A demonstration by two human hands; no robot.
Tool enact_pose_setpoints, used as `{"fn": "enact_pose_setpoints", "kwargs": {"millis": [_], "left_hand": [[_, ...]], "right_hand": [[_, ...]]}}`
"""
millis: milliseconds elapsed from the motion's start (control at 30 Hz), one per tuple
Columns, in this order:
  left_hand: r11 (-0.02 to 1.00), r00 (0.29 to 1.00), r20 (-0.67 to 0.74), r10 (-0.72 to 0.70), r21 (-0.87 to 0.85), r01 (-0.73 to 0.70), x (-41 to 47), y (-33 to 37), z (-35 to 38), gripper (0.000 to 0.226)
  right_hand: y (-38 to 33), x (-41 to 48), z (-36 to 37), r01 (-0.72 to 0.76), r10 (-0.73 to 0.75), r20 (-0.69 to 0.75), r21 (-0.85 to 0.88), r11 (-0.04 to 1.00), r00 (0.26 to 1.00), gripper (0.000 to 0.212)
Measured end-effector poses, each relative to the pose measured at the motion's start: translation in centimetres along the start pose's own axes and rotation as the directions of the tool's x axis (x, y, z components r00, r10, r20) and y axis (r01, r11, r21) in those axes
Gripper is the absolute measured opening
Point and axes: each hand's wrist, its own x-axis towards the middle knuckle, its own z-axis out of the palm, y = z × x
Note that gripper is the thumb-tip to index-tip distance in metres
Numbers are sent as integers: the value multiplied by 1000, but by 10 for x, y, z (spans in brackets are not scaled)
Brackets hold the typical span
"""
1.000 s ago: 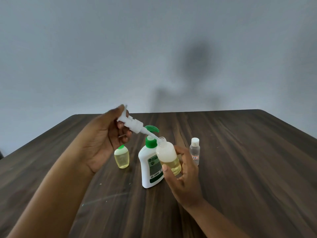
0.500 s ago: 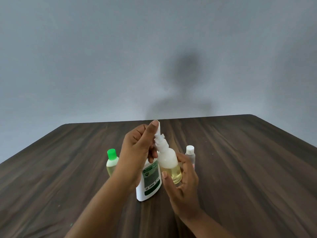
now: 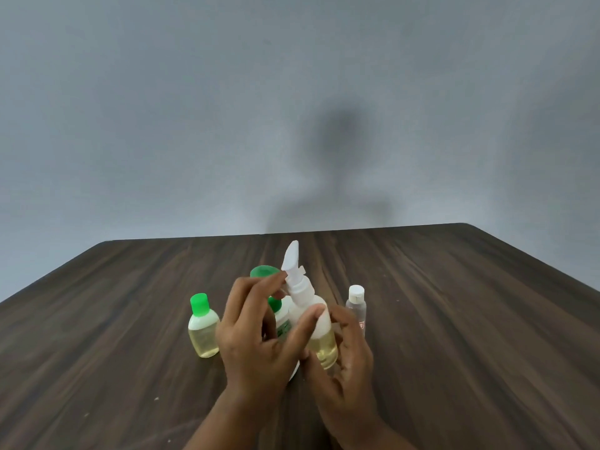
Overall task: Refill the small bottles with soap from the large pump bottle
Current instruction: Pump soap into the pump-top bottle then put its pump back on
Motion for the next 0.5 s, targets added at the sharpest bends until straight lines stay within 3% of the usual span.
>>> {"fn": "enact_pose_setpoints", "kwargs": {"millis": [267,500], "left_hand": [[977,985,-101,-136,-176,117,-6,-3,-8,32],[923,957,-3,-290,-263,279,-13,-8,-8,34]], "right_hand": [[2,-8,5,18,-17,8,-123,992,1000,46],[-1,-7,2,25,-27,-20,-78,997,999,44]]}}
